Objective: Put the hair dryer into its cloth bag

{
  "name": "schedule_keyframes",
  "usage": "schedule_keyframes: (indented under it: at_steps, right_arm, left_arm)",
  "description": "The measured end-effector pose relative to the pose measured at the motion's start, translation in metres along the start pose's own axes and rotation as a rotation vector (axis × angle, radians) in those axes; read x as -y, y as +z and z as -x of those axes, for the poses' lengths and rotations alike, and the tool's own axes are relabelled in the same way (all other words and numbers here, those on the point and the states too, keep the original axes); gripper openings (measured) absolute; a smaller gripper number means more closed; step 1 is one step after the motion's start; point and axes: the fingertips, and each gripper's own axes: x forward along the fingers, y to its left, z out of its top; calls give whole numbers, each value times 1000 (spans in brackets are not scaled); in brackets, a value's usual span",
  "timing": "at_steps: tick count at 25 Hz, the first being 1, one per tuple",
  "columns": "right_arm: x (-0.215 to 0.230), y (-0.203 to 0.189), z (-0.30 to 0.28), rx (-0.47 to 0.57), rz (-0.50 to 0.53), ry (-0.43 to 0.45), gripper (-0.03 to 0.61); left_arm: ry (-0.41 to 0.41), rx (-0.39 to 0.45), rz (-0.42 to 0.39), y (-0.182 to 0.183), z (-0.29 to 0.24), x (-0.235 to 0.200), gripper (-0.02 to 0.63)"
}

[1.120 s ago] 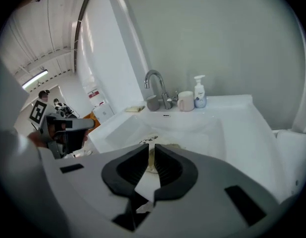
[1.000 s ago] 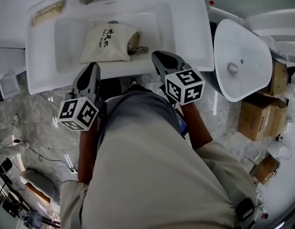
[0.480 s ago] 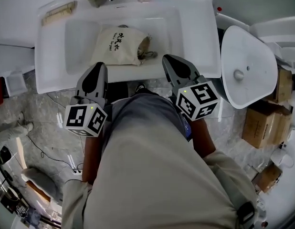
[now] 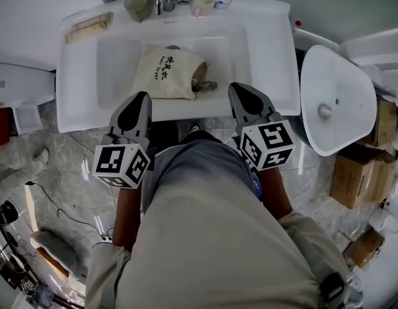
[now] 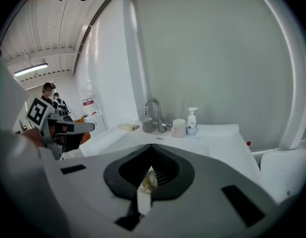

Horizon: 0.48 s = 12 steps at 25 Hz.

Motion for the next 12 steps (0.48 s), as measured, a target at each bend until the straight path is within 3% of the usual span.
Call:
schedule_keyframes:
  at_steps: [12]
  right_arm:
    - [0, -3, -1, -59, 18, -40, 8]
  left_arm:
    - [-34, -52, 22, -9, -9, 18, 23]
